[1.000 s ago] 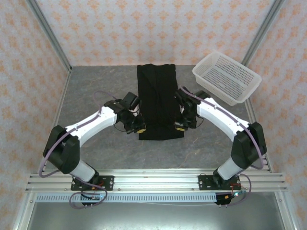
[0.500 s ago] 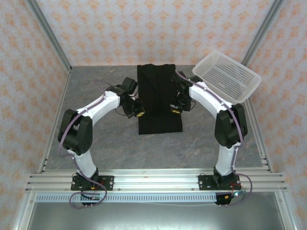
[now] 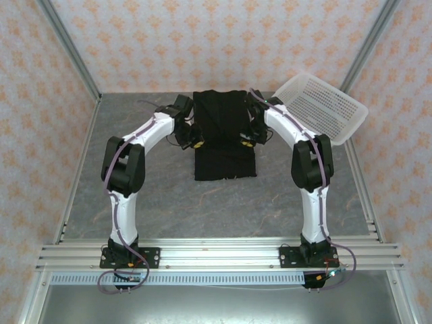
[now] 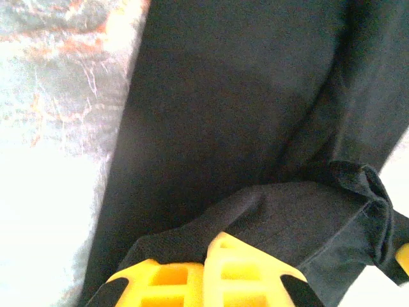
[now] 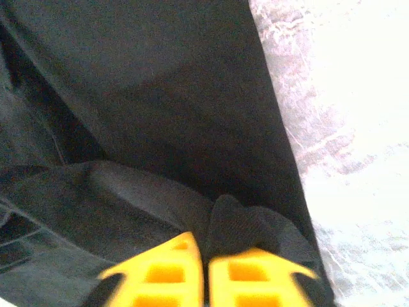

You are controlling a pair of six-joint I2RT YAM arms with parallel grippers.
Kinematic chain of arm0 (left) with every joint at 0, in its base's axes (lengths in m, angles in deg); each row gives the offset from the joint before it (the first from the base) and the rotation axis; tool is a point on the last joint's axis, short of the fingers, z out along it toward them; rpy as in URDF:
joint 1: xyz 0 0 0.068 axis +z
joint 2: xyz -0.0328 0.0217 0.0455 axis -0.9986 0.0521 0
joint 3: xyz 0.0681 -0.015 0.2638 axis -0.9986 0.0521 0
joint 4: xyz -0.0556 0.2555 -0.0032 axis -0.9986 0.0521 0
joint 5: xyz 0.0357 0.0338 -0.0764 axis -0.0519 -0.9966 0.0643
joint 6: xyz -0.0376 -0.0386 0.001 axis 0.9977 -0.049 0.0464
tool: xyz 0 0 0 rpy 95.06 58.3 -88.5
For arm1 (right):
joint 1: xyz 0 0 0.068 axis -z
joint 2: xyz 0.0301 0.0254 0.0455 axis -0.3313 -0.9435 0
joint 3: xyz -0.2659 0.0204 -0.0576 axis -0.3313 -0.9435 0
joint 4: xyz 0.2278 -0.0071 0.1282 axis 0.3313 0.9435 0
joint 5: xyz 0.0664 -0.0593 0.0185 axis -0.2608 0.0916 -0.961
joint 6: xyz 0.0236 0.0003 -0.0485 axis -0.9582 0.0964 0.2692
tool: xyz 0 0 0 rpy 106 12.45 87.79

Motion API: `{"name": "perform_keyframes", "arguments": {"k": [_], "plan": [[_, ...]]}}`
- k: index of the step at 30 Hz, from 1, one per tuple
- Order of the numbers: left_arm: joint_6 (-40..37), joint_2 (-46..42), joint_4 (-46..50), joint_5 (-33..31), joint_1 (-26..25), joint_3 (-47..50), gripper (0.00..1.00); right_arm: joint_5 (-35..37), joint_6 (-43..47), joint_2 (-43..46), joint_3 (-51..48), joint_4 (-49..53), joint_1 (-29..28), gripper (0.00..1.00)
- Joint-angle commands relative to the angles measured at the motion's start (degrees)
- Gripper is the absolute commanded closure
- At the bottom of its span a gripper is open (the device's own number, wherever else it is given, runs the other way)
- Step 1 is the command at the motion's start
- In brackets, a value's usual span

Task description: Fold and stack the t-shirts

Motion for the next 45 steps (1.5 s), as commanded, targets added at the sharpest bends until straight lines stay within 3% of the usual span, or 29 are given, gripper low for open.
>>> {"name": "perform_keyframes", "arguments": {"k": [1, 2, 4, 6, 8, 13, 19, 25, 34, 45], "plan": [[-1.08, 0.94, 2.99, -3.78, 1.22, -3.06, 0.75, -2.09, 1.15, -1.63, 2.48, -2.27, 2.20, 0.66], [-0.75, 0.19, 2.88, -4.45, 1.23, -2.97, 0.60, -1.95, 1.48, -1.40, 3.09, -2.11, 2.80, 0.58], [0.10, -3.12, 1.71, -5.71, 0.98, -0.27, 0.41, -0.59, 2.39, -0.16, 3.51, -0.16, 3.37, 0.48], [1.47, -7.82, 0.07, -6.63, 0.78, 5.21, 0.27, 0.39, 2.91, 3.26, -0.23, 0.32, 3.55, 0.45], [3.14, -13.02, -1.79, -6.14, 0.67, 12.41, 0.26, -0.52, 2.08, 7.44, -6.95, -2.10, 3.55, 0.44], [13.09, -21.85, -11.96, 1.24, -0.79, 31.55, 0.33, -7.33, -3.70, 19.58, -29.17, -12.28, 2.35, 0.42], [24.26, -21.83, -24.41, 5.13, -3.23, 41.01, 0.31, -10.31, -9.31, 23.31, -39.34, -18.10, 0.14, 0.41], [26.46, -16.12, -25.11, 5.80, -5.71, 37.73, 0.34, -10.85, -11.84, 19.67, -40.41, -19.88, 0.16, 0.45], [26.00, -9.52, -25.55, 4.78, -6.62, 31.49, 0.53, -8.40, -13.00, 15.09, -37.97, -19.38, 0.16, 0.50], [23.54, -10.12, -21.35, 2.85, -7.03, 29.05, 0.73, -1.98, -10.91, 20.66, -40.36, -12.70, 0.46, 0.44]]}}
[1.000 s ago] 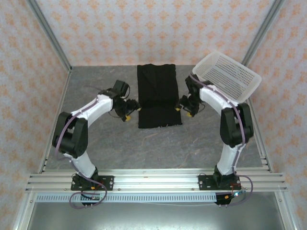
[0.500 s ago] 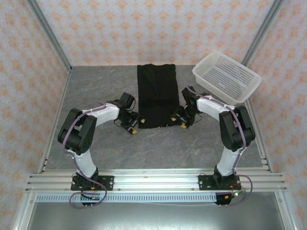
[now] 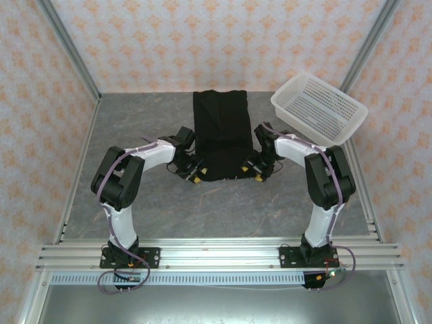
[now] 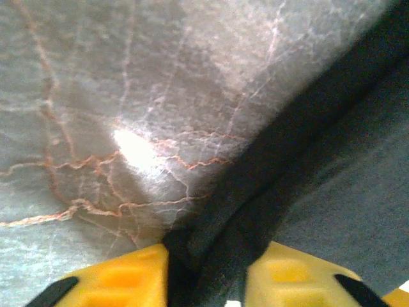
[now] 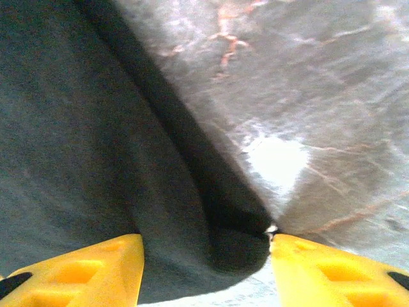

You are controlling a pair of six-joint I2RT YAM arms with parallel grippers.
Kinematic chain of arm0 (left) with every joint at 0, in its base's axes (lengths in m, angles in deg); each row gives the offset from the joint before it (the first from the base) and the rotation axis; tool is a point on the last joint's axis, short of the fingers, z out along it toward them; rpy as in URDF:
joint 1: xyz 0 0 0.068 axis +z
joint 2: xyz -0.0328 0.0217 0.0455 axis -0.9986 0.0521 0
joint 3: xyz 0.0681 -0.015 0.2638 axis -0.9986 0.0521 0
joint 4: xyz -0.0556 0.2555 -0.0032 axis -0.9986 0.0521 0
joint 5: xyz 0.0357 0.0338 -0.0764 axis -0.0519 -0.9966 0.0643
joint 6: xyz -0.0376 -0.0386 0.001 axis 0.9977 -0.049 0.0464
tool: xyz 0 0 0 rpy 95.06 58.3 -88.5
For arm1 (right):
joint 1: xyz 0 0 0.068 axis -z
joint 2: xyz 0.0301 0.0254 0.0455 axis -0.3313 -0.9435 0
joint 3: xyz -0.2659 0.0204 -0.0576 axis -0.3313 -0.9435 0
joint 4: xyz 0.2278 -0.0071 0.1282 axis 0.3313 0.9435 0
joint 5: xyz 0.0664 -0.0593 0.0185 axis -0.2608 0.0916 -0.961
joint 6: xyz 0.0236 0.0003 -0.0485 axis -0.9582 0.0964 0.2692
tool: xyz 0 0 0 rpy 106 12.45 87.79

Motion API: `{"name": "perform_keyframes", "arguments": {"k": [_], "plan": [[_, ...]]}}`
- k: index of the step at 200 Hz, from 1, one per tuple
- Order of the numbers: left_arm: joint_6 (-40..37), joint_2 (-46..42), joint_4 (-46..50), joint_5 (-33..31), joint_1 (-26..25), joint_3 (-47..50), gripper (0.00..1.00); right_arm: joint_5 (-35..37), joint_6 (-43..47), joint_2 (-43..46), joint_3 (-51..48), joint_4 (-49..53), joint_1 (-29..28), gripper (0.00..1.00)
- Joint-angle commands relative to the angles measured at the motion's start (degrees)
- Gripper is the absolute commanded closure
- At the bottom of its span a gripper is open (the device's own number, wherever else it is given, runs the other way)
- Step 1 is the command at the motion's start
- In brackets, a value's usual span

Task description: Fold and stack the t-shirts

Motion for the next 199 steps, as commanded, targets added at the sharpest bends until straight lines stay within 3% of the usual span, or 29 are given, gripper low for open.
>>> {"name": "perform_keyframes", "arguments": {"k": [1, 45, 78, 108, 126, 139, 199], "plan": [[-1.87, 1.36, -7.40, -1.96, -1.38, -1.88, 0.76, 4.78, 1.00, 3.98, -2.70, 3.81, 0.53, 0.44], [-3.39, 0.98, -4.93, -2.67, -1.38, -2.40, 0.82, 2.71, -0.76, 4.11, -5.10, 0.10, 0.69, 0.44], [-4.12, 0.94, -4.23, -2.76, -1.38, -1.71, 0.87, 0.58, -3.27, -0.75, -2.78, -4.35, 0.69, 0.53], [-4.64, -0.58, -3.39, -3.22, -1.21, -2.50, 1.00, 0.73, -4.97, -2.75, 0.60, -6.80, 0.76, 0.78], [-6.89, -1.25, -0.39, -3.95, -0.87, -5.78, 1.00, 2.40, -4.08, -2.27, 5.16, -4.31, 0.85, 0.94], [-8.89, -1.93, 2.79, -4.74, -0.30, -8.72, 1.00, 2.88, -2.97, -2.00, 8.63, -1.38, 1.19, 1.00], [-12.96, -5.04, 9.69, -3.38, 4.49, -23.20, 1.00, 3.65, -1.29, 2.80, 21.76, 6.72, 3.19, 1.00]]}}
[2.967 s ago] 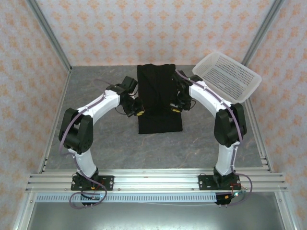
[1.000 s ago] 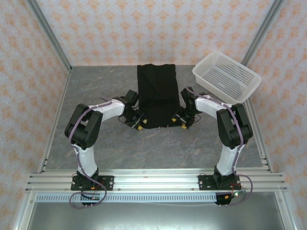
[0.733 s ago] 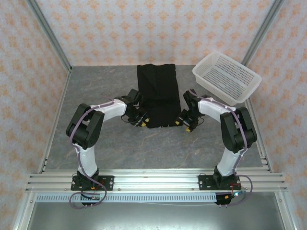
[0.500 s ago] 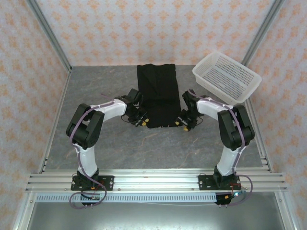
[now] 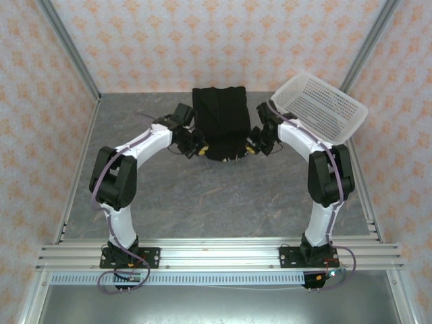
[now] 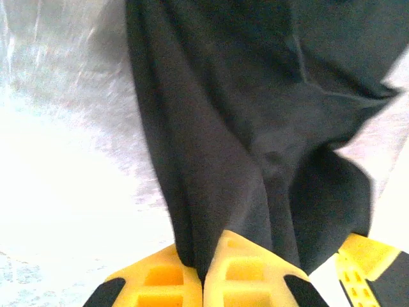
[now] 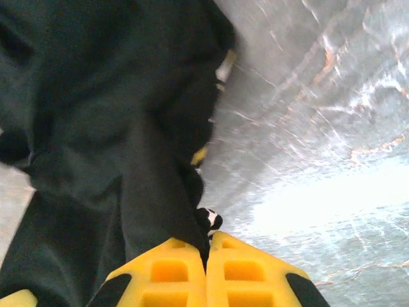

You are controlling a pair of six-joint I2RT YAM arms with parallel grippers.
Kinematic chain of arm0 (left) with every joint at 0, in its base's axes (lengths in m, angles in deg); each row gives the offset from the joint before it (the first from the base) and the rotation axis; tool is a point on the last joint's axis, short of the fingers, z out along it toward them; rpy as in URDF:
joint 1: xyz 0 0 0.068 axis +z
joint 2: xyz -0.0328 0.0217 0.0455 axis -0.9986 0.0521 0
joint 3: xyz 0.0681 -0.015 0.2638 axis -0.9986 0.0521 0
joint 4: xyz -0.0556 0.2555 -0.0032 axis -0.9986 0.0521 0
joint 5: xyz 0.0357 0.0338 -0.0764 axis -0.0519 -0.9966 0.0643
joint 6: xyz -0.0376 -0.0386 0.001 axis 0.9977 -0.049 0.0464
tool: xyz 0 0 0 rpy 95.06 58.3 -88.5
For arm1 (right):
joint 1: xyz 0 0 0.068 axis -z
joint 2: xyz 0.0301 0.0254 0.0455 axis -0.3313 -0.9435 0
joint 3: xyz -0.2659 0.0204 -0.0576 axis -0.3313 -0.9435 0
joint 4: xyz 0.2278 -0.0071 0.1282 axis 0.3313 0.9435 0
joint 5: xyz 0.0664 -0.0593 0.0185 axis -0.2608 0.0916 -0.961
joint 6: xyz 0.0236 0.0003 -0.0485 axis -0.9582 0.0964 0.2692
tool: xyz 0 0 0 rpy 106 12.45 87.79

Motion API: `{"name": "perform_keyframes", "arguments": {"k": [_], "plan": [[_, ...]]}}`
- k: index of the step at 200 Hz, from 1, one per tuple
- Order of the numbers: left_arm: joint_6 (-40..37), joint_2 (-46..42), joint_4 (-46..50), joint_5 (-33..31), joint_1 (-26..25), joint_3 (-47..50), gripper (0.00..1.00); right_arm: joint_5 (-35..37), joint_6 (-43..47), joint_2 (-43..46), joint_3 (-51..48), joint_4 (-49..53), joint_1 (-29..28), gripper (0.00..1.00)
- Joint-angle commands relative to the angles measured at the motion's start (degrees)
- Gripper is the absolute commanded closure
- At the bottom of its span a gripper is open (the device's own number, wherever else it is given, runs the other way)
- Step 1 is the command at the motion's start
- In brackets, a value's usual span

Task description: Fold and stack the t-shirts

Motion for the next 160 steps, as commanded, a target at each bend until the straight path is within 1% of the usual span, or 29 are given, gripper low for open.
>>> {"name": "perform_keyframes", "arguments": {"k": [1, 15, 28, 47, 70, 94, 106, 130, 146, 160], "plan": [[-3.65, -4.14, 5.25, -1.26, 1.66, -6.17, 1.00, 2.52, 1.37, 4.52, 5.32, 5.32, 0.83, 1.00], [-3.97, -5.64, 5.75, -1.39, 1.75, -6.28, 1.00, 2.40, 1.37, 5.94, 5.31, 5.85, 0.83, 1.00], [-3.89, -7.48, 5.15, -1.25, 1.51, -3.46, 1.00, 1.34, 1.13, 7.57, 2.87, 5.39, 0.89, 1.00], [-3.93, -10.03, 3.99, -0.54, 0.91, 4.03, 1.00, -0.70, 1.04, 9.59, -2.86, 4.32, 0.42, 1.00], [-3.35, -12.06, 1.26, 1.97, -0.28, 14.40, 1.00, -4.27, 0.78, 11.62, -11.06, 1.97, -0.45, 1.00], [-5.21, -13.54, 1.58, 2.54, -2.07, 22.15, 1.00, -8.86, 1.80, 12.84, -17.26, 1.45, -2.89, 1.00], [-6.81, -14.32, 1.28, 3.12, -3.46, 25.93, 1.00, -10.51, 3.13, 13.77, -19.94, 2.71, -4.58, 1.00], [-11.25, -16.78, 2.79, 3.00, -6.89, 32.59, 1.00, -11.48, 4.87, 18.63, -27.55, 5.24, -7.12, 1.00], [-11.59, -20.60, 3.16, 3.29, -8.68, 37.78, 1.00, -13.03, 5.77, 22.77, -32.98, 6.93, -7.62, 1.00], [-10.99, -24.98, 3.39, 4.20, -9.95, 41.73, 1.00, -13.32, 7.99, 26.17, -33.88, 10.96, -7.67, 1.00]]}}
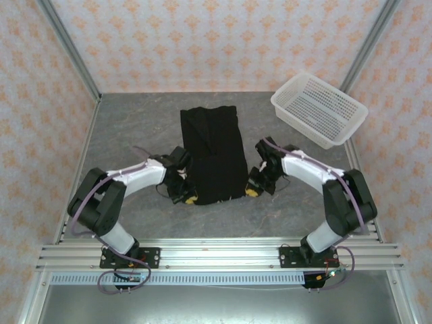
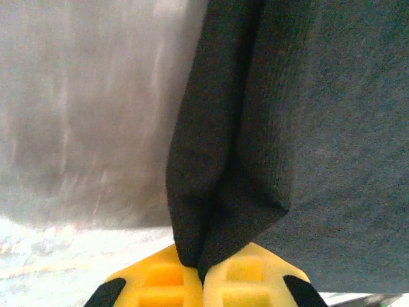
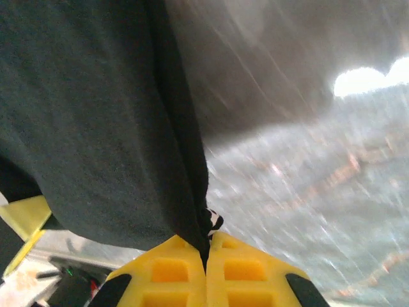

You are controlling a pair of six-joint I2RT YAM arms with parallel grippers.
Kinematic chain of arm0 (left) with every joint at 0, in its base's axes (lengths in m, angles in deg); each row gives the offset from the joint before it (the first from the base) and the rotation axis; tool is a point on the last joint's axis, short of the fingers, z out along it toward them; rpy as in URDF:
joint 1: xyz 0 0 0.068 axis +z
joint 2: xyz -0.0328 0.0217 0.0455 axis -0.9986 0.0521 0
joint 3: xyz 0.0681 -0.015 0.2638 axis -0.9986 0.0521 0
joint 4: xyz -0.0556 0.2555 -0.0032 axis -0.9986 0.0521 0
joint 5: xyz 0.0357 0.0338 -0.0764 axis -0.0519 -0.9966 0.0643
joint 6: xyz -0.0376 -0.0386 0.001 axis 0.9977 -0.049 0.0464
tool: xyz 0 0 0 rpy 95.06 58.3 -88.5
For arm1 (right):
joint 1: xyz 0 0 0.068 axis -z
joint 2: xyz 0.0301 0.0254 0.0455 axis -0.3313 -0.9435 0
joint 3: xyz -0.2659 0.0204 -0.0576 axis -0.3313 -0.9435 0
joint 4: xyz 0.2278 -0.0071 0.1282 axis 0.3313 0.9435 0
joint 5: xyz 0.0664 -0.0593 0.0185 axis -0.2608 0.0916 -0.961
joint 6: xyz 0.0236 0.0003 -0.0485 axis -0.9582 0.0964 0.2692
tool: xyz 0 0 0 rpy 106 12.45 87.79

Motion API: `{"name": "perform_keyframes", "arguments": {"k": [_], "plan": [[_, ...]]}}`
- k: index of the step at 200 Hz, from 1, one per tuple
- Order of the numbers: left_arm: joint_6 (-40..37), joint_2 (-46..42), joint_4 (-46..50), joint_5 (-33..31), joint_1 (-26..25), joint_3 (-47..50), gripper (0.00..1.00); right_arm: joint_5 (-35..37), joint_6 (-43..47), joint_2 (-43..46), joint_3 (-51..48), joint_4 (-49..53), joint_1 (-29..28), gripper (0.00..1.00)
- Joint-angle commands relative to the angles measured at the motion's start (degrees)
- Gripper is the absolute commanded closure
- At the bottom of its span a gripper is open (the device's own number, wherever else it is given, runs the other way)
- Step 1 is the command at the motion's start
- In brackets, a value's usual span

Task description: Fold and stack the t-shirts

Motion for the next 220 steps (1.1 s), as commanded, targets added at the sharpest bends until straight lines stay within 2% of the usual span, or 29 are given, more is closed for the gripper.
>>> {"name": "perform_keyframes", "arguments": {"k": [1, 22, 54, 100, 120, 164, 186, 220], "plan": [[-2.39, -7.74, 2.88, 1.29, -1.84, 5.53, 1.00, -1.77, 4.07, 6.66, -2.55, 7.99, 0.01, 1.00], [-2.55, -15.34, 6.55, 1.86, -2.57, 7.34, 1.00, -4.86, 4.98, 10.72, -2.07, 11.95, -0.59, 1.00], [0.23, -25.68, 11.46, -0.13, -2.50, 2.64, 1.00, -1.53, 2.61, 16.53, 3.43, 17.23, -0.81, 1.00], [4.79, -27.68, 11.21, -5.71, -0.07, -4.93, 1.00, 2.87, -1.34, 14.03, 15.09, 18.46, -0.45, 1.00], [5.70, -25.22, 11.59, -6.97, 3.45, -9.51, 1.00, 4.53, -1.57, 10.04, 21.96, 18.81, 0.23, 1.00], [5.37, -14.39, 11.01, -4.85, 10.44, -19.25, 1.00, 5.75, -1.51, -2.28, 37.11, 18.29, 2.27, 1.00], [5.92, -6.77, 8.98, -2.80, 13.01, -25.14, 1.00, 6.41, -1.78, -10.49, 46.03, 18.92, 3.97, 1.00], [4.77, 8.48, 10.05, -4.21, 17.17, -38.57, 1.00, 7.01, -4.24, -25.11, 59.35, 15.63, 6.56, 1.00]]}}
